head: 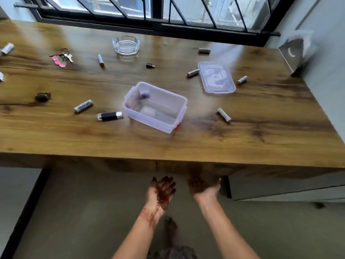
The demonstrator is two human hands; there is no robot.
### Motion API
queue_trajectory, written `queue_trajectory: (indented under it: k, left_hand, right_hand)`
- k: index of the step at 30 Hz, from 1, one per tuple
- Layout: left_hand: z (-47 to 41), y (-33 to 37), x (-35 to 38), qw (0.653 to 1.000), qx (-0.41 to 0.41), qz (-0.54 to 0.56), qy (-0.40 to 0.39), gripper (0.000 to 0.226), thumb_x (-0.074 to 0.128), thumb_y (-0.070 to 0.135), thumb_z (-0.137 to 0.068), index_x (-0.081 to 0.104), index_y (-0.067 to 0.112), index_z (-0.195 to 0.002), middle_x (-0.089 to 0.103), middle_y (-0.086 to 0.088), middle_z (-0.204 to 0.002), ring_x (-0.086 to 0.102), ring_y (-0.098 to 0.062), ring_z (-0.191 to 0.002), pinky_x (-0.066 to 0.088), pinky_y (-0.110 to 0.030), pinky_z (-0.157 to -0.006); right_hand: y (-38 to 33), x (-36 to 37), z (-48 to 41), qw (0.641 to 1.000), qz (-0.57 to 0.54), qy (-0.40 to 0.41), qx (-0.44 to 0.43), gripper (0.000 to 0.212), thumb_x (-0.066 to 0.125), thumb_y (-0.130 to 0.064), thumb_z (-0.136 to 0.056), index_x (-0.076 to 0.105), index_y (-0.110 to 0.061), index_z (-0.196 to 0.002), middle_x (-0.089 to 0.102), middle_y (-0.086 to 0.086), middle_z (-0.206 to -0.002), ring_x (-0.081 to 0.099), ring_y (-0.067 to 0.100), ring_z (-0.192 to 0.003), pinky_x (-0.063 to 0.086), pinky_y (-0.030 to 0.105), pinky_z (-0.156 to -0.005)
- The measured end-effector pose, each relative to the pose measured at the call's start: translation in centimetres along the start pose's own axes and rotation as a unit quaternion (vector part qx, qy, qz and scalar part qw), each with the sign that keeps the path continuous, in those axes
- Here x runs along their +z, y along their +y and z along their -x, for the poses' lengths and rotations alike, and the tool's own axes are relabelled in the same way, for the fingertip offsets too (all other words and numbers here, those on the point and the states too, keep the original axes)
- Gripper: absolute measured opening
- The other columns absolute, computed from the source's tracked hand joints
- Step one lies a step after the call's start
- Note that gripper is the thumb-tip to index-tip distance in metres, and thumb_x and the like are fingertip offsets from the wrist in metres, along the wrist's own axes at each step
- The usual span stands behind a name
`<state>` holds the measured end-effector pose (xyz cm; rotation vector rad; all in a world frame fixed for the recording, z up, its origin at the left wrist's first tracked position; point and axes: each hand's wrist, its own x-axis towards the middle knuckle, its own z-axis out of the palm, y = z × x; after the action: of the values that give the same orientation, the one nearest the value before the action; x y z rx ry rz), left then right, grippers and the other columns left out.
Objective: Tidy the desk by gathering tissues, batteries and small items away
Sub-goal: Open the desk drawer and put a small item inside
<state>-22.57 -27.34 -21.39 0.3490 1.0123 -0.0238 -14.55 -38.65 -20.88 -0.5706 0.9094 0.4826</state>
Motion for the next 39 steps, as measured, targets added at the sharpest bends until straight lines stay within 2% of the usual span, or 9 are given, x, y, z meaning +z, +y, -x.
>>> queue_trajectory:
  k: [3, 11, 14, 22, 28, 30, 34, 37, 39]
  left_hand:
    - [-1.1, 0.2, 0.0, 0.994, 0.019, 0.11, 0.022, 0.071, 0.016, 0.054, -0.094, 0.037, -0.001, -0.135, 0.027, -0.021, -0.15, 0.024, -0.035, -0.139, 0.016, -0.044, -0.113]
    - [-2.6, 3.1, -0.7, 0.972, 0.045, 0.229, -0.027, 0.086, 0.023, 0.069, -0.085, 0.027, 0.004, -0.142, 0.051, -0.018, -0.126, 0.027, -0.028, -0.14, 0.013, -0.039, -0.114]
    - [-2.2, 3.1, -0.5, 0.971, 0.038, 0.234, -0.029, 0.091, 0.025, 0.07, -0.084, 0.025, 0.0, -0.142, 0.034, -0.016, -0.147, 0.028, -0.028, -0.139, 0.013, -0.039, -0.115]
    - [-1.5, 3.3, -0.8, 0.967, 0.027, 0.249, -0.046, 0.106, 0.033, 0.079, -0.075, 0.022, -0.003, -0.142, 0.032, -0.019, -0.148, 0.025, -0.029, -0.14, 0.009, -0.042, -0.116]
    - [-0.2, 2.5, -2.5, 0.978, 0.013, 0.206, -0.029, 0.108, 0.03, 0.083, -0.072, 0.023, 0.001, -0.142, 0.045, -0.026, -0.136, 0.037, -0.033, -0.131, 0.027, -0.043, -0.109]
    - [0.6, 2.2, -3.5, 0.983, 0.009, 0.185, -0.015, 0.111, 0.03, 0.081, -0.073, 0.015, -0.003, -0.144, 0.025, -0.025, -0.15, 0.024, -0.033, -0.14, 0.015, -0.042, -0.116]
    - [1.9, 1.9, -5.1, 0.989, 0.019, 0.144, -0.016, 0.111, 0.027, 0.08, -0.075, 0.018, -0.008, -0.142, 0.025, -0.026, -0.149, 0.027, -0.034, -0.139, 0.015, -0.042, -0.115]
    - [3.0, 2.0, -6.2, 0.995, 0.037, 0.093, -0.02, 0.103, 0.024, 0.076, -0.08, 0.027, -0.008, -0.139, 0.034, -0.024, -0.146, 0.033, -0.033, -0.136, 0.02, -0.041, -0.113]
    - [4.4, 1.9, -6.2, 0.998, 0.061, -0.023, -0.016, 0.084, 0.023, 0.064, -0.089, 0.036, -0.006, -0.135, 0.044, -0.02, -0.139, 0.043, -0.03, -0.129, 0.027, -0.038, -0.109]
  right_hand:
    - [-0.5, -0.1, -0.8, 1.0, -0.01, -0.019, -0.005, 0.073, 0.024, -0.065, -0.089, 0.048, -0.011, -0.133, 0.053, 0.017, -0.131, 0.049, 0.033, -0.121, 0.035, 0.043, -0.106]
    - [-0.6, 0.8, -0.3, 1.0, -0.002, 0.027, -0.008, 0.076, 0.024, -0.062, -0.091, 0.048, 0.0, -0.127, 0.048, 0.022, -0.134, 0.044, 0.033, -0.126, 0.031, 0.041, -0.111]
    - [-0.6, 0.9, -0.2, 1.0, 0.003, 0.029, -0.003, 0.075, 0.027, -0.063, -0.09, 0.046, -0.002, -0.13, 0.048, 0.02, -0.135, 0.045, 0.032, -0.125, 0.031, 0.039, -0.111]
    - [-0.8, 0.4, 0.7, 1.0, 0.014, -0.005, -0.004, 0.07, 0.031, -0.061, -0.091, 0.048, -0.006, -0.13, 0.052, 0.02, -0.131, 0.049, 0.033, -0.122, 0.033, 0.04, -0.11]
    - [0.1, -1.7, 0.3, 1.0, 0.012, 0.018, -0.017, 0.073, 0.027, -0.063, -0.089, 0.047, -0.006, -0.131, 0.058, 0.012, -0.089, 0.054, 0.026, -0.079, 0.03, 0.037, -0.108]
    - [0.3, -3.0, 0.5, 0.999, 0.021, 0.026, -0.012, 0.077, 0.026, -0.063, -0.088, 0.042, -0.002, -0.134, 0.056, 0.014, -0.092, 0.053, 0.028, -0.083, 0.026, 0.038, -0.111]
    - [0.6, -4.5, 0.8, 0.998, 0.045, 0.034, -0.013, 0.074, 0.025, -0.061, -0.091, 0.048, 0.003, -0.121, 0.054, 0.018, -0.1, 0.049, 0.034, -0.111, 0.026, 0.04, -0.112]
    - [1.2, -5.0, 1.8, 0.988, 0.142, 0.038, -0.039, 0.054, 0.028, -0.049, -0.096, 0.052, -0.001, -0.103, 0.064, 0.015, -0.067, 0.055, 0.027, -0.079, 0.045, 0.032, -0.083]
    - [2.2, -5.5, 3.6, 0.952, 0.282, 0.031, -0.11, 0.039, 0.036, -0.031, -0.098, 0.054, 0.001, -0.113, 0.067, 0.012, -0.076, 0.057, 0.022, -0.076, 0.041, 0.027, -0.068]
